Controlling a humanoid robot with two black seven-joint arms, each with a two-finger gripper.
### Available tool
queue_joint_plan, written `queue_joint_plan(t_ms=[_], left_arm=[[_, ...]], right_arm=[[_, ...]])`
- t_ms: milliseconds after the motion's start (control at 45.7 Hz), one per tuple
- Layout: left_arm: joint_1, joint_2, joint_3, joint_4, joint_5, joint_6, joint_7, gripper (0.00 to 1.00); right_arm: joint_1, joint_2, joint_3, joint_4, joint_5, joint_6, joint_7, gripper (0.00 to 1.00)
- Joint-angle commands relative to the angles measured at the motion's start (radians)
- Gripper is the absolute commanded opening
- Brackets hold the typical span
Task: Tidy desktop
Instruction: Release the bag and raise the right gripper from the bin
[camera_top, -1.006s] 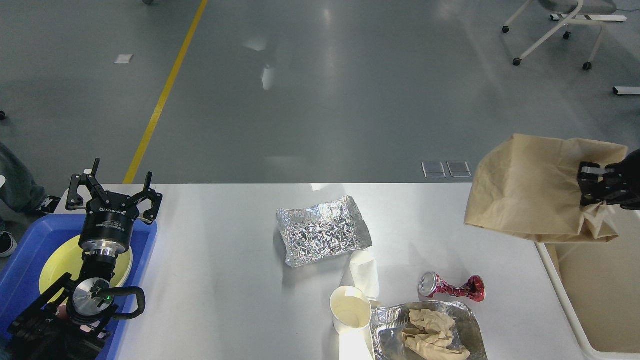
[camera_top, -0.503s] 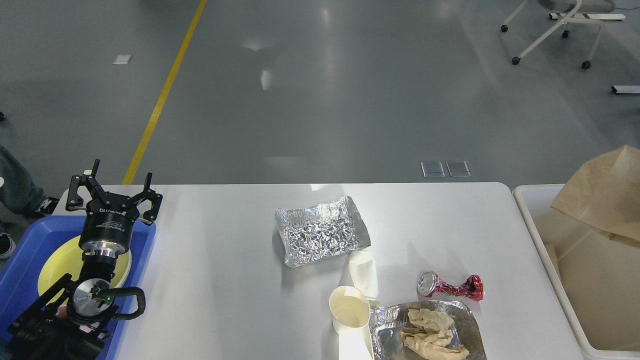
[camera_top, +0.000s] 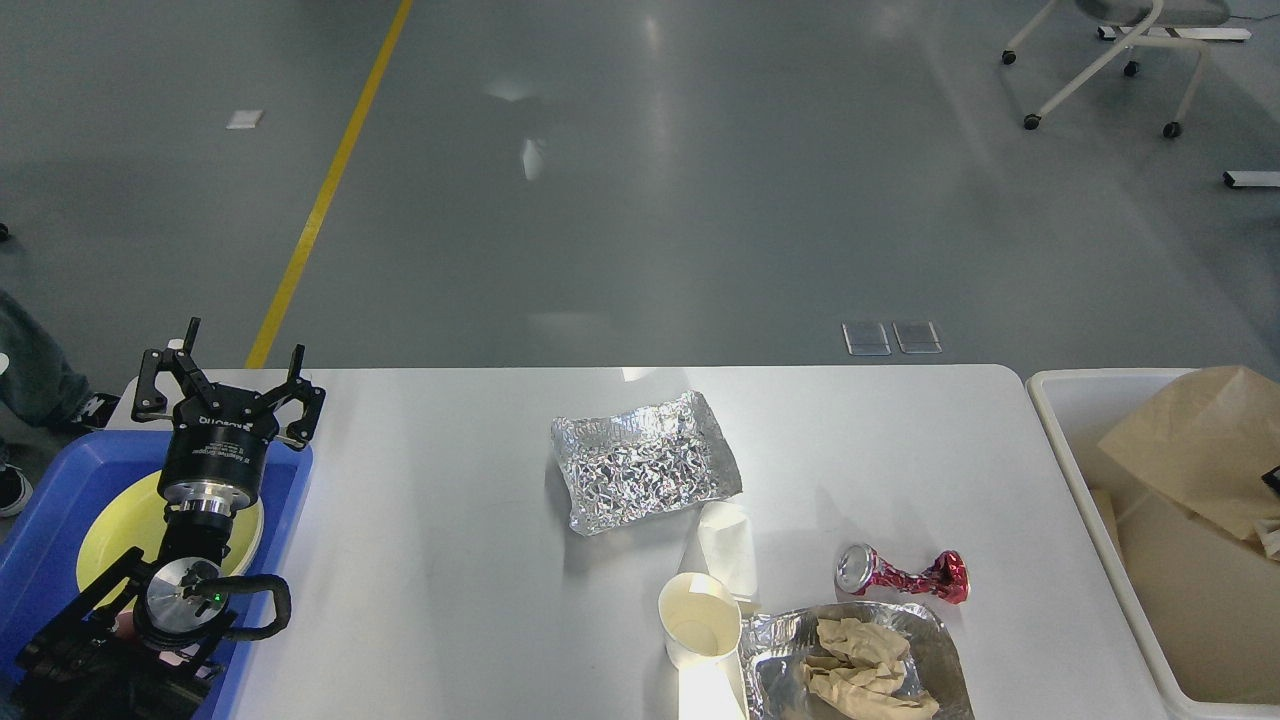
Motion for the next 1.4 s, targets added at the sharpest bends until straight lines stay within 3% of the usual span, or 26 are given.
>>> queue_joint_plan(t_ms=[0, 109, 612, 634, 721, 831, 875, 1377], left_arm=[[0.0, 0.0, 0.0, 0.0, 0.0, 0.0, 0.0, 0.97], [0.0, 0.0, -0.002, 0.0, 0.0, 0.0, 0.0, 0.97], [-0.002, 0.0, 0.0, 0.0, 0.0, 0.0, 0.0, 0.97], [0.0, 0.0, 0.0, 0.0, 0.0, 0.0, 0.0, 0.97], [0.0, 0.0, 0.0, 0.0, 0.0, 0.0, 0.0, 0.97], [0.0, 0.0, 0.0, 0.0, 0.0, 0.0, 0.0, 0.97], [0.0, 0.0, 0.0, 0.0, 0.0, 0.0, 0.0, 0.97], [0.0, 0.0, 0.0, 0.0, 0.0, 0.0, 0.0, 0.97]], right_arm=[[-0.109, 0.109, 0.07, -0.164, -0.001, -0.004, 0.0, 0.0], [-0.163, 0.165, 0.077, -0.232, -0.001, -0.007, 0.0, 0.0], [-0.187, 0.185, 0.09, -0.22, -0.001, -0.037, 0.0, 0.0], [-0.187, 0.185, 0.09, -0.22, -0.001, -0.041, 0.0, 0.06], [-0.187, 0.185, 0.089, -0.22, -0.001, -0.047, 0.002, 0.5], [-0.189, 0.188, 0.087, -0.218, -0.001, -0.077, 0.003, 0.89], [-0.189, 0.188, 0.087, -0.215, -0.001, -0.082, 0.003, 0.98], [-0.178, 0.175, 0.08, -0.16, -0.021, -0.071, 0.003, 1.0]])
